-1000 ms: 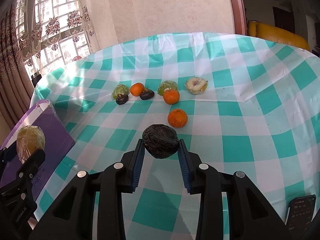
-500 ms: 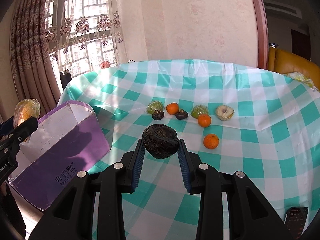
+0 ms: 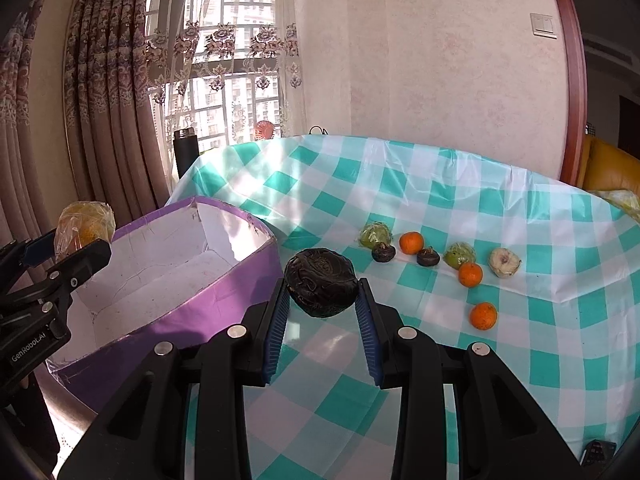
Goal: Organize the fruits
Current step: 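Lift and carry the pomelo with left tool while right tool carries the mangosteen to the box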
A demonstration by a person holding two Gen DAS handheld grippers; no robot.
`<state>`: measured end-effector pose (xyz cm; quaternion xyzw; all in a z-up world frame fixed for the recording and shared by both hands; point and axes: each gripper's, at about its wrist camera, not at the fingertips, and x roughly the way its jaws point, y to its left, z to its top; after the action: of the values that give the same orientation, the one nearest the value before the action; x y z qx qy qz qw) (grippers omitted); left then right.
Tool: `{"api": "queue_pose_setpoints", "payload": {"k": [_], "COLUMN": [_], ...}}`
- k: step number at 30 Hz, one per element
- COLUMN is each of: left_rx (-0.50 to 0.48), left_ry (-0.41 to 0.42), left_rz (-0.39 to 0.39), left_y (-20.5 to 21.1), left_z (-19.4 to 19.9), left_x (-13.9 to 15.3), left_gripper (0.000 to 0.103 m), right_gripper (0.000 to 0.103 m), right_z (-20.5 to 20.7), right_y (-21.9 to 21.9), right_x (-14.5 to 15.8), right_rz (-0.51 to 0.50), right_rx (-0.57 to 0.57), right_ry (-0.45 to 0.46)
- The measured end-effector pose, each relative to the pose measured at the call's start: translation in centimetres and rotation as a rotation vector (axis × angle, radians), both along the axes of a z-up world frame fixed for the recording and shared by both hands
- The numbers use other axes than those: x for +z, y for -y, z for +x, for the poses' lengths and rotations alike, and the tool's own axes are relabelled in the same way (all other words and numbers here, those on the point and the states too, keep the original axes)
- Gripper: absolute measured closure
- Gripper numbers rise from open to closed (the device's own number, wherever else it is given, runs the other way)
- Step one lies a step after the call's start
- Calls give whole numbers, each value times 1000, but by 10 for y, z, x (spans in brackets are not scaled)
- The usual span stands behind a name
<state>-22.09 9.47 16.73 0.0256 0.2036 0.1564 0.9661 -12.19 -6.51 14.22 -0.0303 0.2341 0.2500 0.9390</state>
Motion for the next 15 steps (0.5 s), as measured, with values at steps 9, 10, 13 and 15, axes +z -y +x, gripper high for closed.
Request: {"api": "queue_pose_setpoints", "payload": {"k": [9, 10, 13, 15], "left_rx": [11, 16, 29, 39], "left_ry": [-7, -6, -14, -20], "left_rz": [-30, -35, -51, -55], "left_y": [-24, -28, -39, -46], "left_z": [-9, -9, -11, -11], "left_x": [-5, -5, -8, -10], "left_gripper": [42, 42, 42, 42], "right_gripper": [69, 69, 69, 68], "right_z": [-8, -9, -8, -7], "right_y": [-44, -49, -64, -74], "right_x": [14, 15, 19, 21], "right_rz": [-23, -25, -33, -36], "right_rx": [58, 64, 83, 96], "right_ry": [40, 44, 52, 56]}}
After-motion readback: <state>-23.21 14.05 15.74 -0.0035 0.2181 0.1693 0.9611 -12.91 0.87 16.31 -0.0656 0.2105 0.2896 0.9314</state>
